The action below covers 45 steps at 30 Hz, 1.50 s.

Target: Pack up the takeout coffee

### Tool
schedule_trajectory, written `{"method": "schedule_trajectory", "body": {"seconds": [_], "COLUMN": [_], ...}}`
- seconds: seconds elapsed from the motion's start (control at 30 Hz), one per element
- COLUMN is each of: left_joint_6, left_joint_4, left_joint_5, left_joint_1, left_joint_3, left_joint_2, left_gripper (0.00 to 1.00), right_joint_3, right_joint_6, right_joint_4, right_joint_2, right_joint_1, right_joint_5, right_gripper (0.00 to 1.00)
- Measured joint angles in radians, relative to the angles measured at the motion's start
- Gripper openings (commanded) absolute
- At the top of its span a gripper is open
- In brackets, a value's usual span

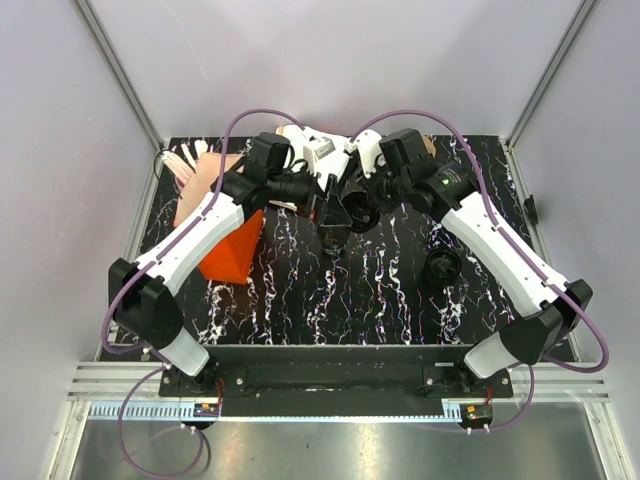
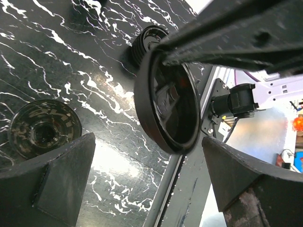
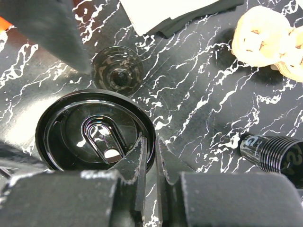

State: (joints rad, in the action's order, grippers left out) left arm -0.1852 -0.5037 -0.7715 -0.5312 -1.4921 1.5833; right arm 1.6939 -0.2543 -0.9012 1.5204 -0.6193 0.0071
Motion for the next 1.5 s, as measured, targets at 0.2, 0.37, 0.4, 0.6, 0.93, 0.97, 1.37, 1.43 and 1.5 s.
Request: {"method": "schedule_trajectory", "body": {"seconds": [0.2,0.37,0.4,0.6,0.93,0.97,1.37,1.43,1.5], "left_joint_6": [-0.024,-0.048,-0.052,-0.072,-0.079,-0.078,-0.074,-0.073,-0.066], "left_joint_4": [0.011,0.035,0.039,0.059,0.071,0.072,0.071,0.072,0.065], "left_joint_5": [-0.028,-0.059,-0.064,-0.092,-0.085,-0.079,-0.085,-0.085,-0.078], "left_joint_1": [0.000,0.000,0.000,0.000,0.013,0.015,0.027,0.053,0.087], "left_joint_3": [-0.001,-0.001,-0.001,-0.001,-0.001,0.000,0.003,0.007,0.014], "left_joint_2": [0.022,0.029,0.030,0.030,0.030,0.030,0.028,0.021,0.006], "left_gripper": [0.97,0.85,0.79,0.56,0.21,0.18,0.16,0.17,0.17], "right_joint_3": [0.007,0.008,0.009,0.026,0.074,0.078,0.083,0.071,0.058], "right_joint_6": [0.003,0.009,0.010,0.016,0.016,0.017,-0.010,-0.014,-0.019], "right_joint_4": [-0.013,-0.015,-0.016,-0.022,-0.048,-0.050,-0.052,-0.042,-0.032], "right_joint_2": [0.003,0.006,0.008,0.030,0.041,0.041,0.031,0.011,-0.013], "right_joint_1": [-0.026,-0.043,-0.046,-0.062,-0.079,-0.081,-0.086,-0.085,-0.083], "right_joint_5": [0.000,0.000,0.000,0.000,0.011,0.011,0.078,0.092,0.105], "right_gripper": [0.06,0.06,0.06,0.06,0.05,0.08,0.67,0.70,0.71]}}
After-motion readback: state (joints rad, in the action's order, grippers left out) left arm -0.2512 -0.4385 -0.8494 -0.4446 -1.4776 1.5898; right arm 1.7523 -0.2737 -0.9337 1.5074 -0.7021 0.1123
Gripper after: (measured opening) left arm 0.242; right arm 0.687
